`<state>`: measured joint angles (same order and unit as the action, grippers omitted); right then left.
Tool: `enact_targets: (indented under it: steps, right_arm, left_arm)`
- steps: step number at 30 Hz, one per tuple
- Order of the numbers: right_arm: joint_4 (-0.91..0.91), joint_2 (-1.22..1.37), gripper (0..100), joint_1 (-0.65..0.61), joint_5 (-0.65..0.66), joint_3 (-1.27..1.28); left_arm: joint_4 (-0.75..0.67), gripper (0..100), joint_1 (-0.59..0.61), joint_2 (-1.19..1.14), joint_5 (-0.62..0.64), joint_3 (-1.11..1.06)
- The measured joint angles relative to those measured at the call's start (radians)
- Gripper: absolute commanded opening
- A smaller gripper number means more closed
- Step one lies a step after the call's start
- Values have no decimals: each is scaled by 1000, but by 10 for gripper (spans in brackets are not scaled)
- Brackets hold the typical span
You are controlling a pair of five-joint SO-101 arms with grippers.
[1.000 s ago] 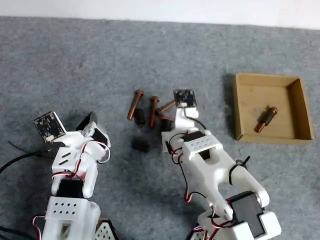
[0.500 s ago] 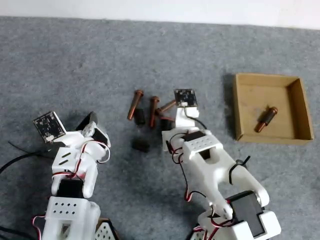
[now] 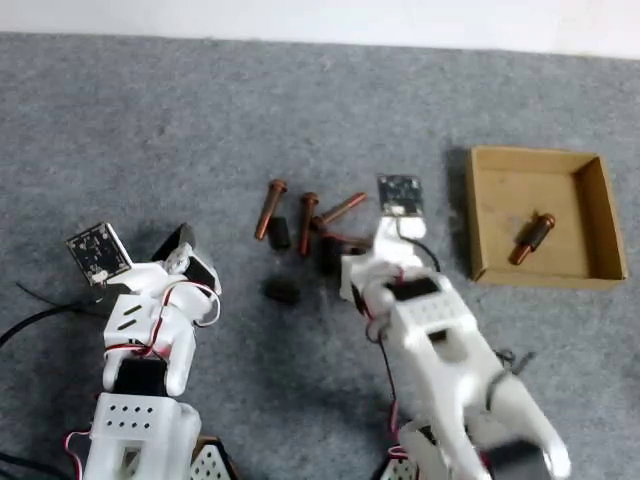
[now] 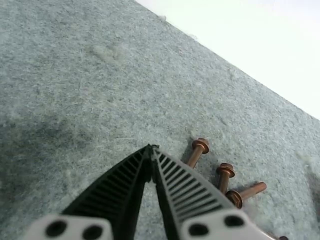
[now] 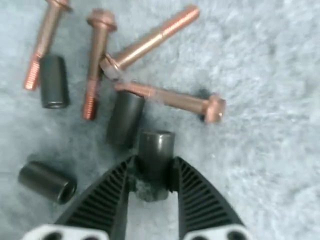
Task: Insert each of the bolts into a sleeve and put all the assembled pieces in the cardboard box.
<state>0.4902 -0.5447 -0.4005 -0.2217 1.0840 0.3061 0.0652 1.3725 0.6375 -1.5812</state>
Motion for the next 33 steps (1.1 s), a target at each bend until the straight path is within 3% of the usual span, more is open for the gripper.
enact_targets:
  steps: [6,16,26,33]
  right_arm:
    - [2,-373,5,8,101,184]
    - [2,-855,5,15,155,365]
    - [2,-1026,5,15,195,434]
    - [2,-1030,5,15,195,434]
  left_arm:
    - [0,11,0,0,0,0]
    - [0,11,0,0,0,0]
    - [5,72,0,0,-20,11]
    - [64,81,-49,-43,-38,140]
